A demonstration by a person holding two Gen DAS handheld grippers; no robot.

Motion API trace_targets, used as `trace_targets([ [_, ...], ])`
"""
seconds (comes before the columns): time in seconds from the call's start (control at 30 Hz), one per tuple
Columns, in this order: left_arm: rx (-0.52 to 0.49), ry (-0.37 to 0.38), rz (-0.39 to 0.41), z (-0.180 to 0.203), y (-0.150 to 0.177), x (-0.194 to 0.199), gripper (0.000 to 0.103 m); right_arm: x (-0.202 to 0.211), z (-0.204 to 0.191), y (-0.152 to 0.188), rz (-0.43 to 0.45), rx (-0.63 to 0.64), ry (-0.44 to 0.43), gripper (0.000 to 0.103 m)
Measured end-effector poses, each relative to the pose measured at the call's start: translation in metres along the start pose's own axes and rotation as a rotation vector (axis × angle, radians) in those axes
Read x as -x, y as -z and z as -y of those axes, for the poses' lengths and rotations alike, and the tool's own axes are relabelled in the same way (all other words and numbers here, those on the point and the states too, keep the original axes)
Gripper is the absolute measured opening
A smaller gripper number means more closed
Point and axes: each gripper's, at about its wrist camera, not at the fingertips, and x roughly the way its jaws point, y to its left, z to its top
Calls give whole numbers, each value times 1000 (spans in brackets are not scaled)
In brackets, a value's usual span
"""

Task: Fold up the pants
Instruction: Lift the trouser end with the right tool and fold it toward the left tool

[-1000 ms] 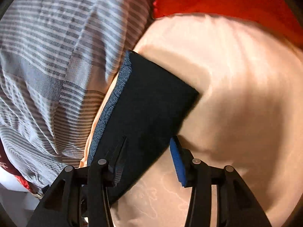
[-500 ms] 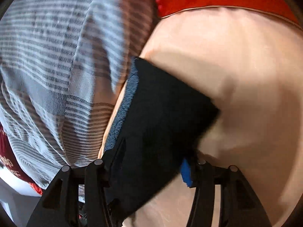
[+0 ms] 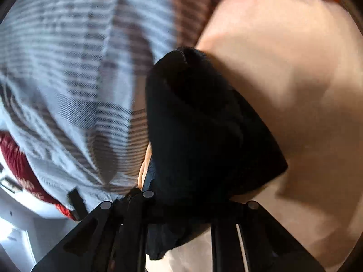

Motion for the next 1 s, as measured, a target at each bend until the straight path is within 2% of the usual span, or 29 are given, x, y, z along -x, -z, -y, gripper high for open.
trace_targets([
  [0.07, -49, -41, -37, 12, 3, -27, 103, 1, -2, 1, -8, 1, -6, 14],
  [0.1, -21, -23, 15, 10, 4, -26, 103, 0, -4, 2, -10, 3, -8, 14],
  [0.17, -33, -15, 2, 9, -1, -27, 103, 0, -9, 3, -11, 10, -14, 14],
  [0.3, -83, -6, -27, -2, 1, -12, 103, 3, -32, 10, -3, 66, -3, 14],
  [0.43, -107, 28, -24, -21, 32, 12, 103, 3, -66, 22, 3, 160, 33, 14],
  [0.57, -147, 29, -79, -28, 55, -2, 103, -3, -107, 41, 7, 291, 112, 14],
  [0.6, -124, 50, -63, -26, 70, -2, 103, -5, -120, 48, 8, 340, 149, 14],
  [0.7, -58, 128, -96, -39, 70, -12, 103, -15, -156, 72, 16, 487, 242, 14],
  [0.73, -52, 153, -108, -41, 68, -12, 102, -18, -166, 80, 18, 525, 262, 14],
  [0.87, -67, 196, -102, -71, 66, -14, 80, -40, -205, 110, 13, 642, 309, 14],
  [1.0, -27, 201, -90, -113, 66, -3, 80, -68, -236, 144, -10, 730, 338, 14],
])
